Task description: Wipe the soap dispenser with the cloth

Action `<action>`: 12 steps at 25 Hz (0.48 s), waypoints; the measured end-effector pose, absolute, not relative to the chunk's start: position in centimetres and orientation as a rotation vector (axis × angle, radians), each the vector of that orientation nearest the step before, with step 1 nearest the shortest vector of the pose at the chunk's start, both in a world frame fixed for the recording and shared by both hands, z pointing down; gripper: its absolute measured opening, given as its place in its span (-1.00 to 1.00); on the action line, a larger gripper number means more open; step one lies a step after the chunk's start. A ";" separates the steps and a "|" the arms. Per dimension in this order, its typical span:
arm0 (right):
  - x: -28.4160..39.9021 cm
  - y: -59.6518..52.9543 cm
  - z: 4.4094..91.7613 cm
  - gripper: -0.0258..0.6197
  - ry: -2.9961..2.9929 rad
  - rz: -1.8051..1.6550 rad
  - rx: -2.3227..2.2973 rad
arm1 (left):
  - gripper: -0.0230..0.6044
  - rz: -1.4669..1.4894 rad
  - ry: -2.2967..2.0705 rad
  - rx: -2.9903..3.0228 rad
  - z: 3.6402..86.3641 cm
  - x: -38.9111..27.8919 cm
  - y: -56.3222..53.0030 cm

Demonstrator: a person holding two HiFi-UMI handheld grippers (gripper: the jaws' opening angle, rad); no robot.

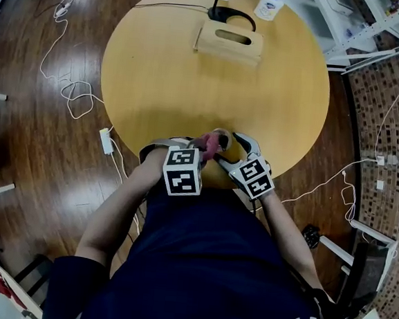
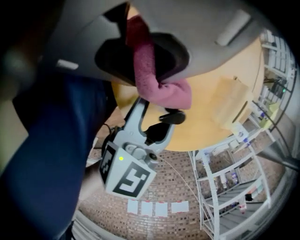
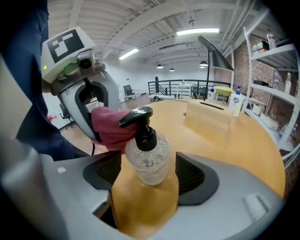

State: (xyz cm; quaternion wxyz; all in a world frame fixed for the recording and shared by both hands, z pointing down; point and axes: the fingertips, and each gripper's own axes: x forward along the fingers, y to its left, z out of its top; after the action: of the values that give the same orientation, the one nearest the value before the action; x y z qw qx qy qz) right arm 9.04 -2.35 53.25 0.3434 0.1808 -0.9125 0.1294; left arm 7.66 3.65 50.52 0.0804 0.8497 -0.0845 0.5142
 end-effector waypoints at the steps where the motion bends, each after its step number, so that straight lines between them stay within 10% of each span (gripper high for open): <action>1: 8.8 -2.6 53.3 0.20 -2.364 0.320 0.453 | -0.72 1.566 -0.323 2.532 50.5 6.8 2.2; 12: 7.5 -1.9 53.5 0.13 -2.289 0.055 -0.092 | -0.72 1.883 -0.114 2.565 51.8 6.8 0.1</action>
State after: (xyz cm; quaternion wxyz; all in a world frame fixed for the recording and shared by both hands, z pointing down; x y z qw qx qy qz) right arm 7.50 -1.91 53.46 0.4125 -0.0366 -0.9099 0.0220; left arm 6.83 0.09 51.84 -0.0211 0.8055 -0.0359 0.5912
